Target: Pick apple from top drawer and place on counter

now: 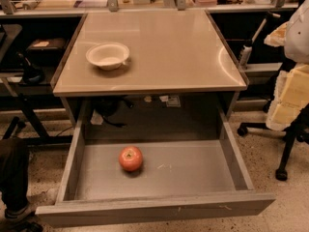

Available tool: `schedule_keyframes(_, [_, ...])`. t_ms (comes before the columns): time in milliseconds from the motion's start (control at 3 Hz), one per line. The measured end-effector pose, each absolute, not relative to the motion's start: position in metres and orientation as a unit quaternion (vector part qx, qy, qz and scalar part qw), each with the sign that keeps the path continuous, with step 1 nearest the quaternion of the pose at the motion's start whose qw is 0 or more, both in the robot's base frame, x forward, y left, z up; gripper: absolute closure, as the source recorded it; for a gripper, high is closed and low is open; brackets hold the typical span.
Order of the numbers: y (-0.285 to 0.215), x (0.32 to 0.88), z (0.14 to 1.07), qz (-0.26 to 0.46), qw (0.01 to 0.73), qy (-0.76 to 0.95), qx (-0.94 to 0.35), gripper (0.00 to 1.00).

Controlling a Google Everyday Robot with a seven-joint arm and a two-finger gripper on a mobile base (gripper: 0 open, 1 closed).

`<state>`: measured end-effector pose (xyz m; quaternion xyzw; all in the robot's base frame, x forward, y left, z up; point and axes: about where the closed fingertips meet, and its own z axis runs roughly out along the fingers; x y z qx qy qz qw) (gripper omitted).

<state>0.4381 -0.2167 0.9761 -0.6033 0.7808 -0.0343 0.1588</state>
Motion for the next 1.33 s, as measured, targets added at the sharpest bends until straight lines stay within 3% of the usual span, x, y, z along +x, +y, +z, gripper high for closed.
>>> schedule_keyframes(333, [-0.211,0.438,0.97,-0.032,0.162,0.778,-0.606,0.0])
schedule_keyframes(1000, [-0.135,0.434,0.87,0.059,0.13,0.772,-0.619,0.0])
schedule_keyframes(1333, [-0.135,0.432,0.867,0.058,0.127,0.772,-0.62,0.0])
